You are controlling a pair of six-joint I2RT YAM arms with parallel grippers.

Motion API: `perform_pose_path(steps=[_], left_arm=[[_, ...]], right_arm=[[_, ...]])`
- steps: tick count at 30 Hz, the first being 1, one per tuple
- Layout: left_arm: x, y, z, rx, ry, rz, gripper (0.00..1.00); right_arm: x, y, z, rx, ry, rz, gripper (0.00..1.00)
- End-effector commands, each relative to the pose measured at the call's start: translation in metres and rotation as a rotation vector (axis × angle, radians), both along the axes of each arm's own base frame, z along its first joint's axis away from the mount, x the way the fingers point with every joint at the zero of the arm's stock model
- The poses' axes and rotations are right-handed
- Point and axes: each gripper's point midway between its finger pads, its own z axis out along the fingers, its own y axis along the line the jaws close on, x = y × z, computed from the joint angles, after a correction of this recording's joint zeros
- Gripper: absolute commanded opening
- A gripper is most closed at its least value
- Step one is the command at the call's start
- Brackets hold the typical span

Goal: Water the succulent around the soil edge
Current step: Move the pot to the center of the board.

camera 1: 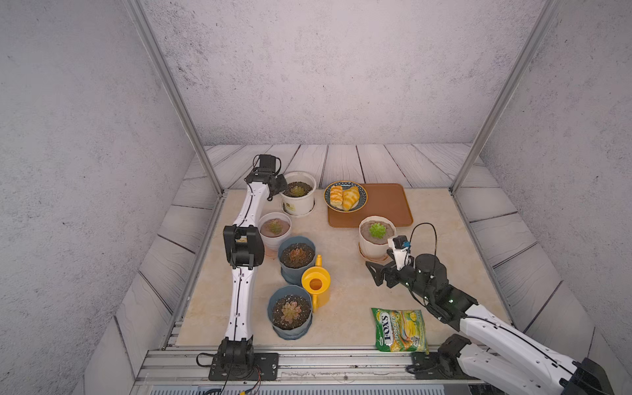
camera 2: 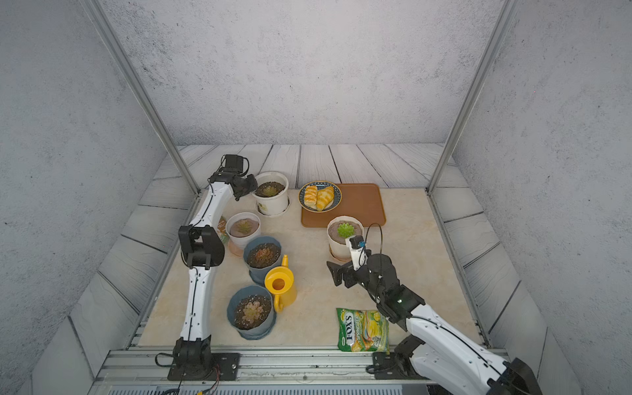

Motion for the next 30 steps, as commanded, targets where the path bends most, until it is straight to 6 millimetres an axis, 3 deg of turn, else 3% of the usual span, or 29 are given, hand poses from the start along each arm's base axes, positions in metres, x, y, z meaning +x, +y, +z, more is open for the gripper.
perform_pose_path(steps=[1, 9, 13, 14, 22, 30], left_arm=[[-0.006, 0.021, -0.012, 0.022, 0.057, 0.045, 0.10], [-0.029, 0.016, 0.000, 0.051, 0.111, -0.031, 0.02], [-0.049, -0.002, -0.007, 0.059, 0.169, -0.120, 0.01], [-0.055, -0.006, 0.003, 0.064, 0.159, -0.135, 0.01], [-0.097, -0.039, 0.002, 0.088, 0.224, -0.226, 0.01], [-0.146, -0.065, -0.016, 0.117, 0.293, -0.260, 0.00]], right_arm=[[0.000, 0.000, 0.018, 0.027, -0.035, -0.003, 0.99], [0.000, 0.000, 0.017, 0.029, -0.034, -0.005, 0.99], [0.000, -0.001, 0.018, 0.031, -0.036, -0.008, 0.99], [0.000, -0.001, 0.018, 0.029, -0.037, -0.010, 0.99], [0.003, -0.008, 0.015, 0.010, -0.048, -0.049, 0.99], [0.002, -0.014, 0.019, 0.008, -0.066, -0.068, 0.99]])
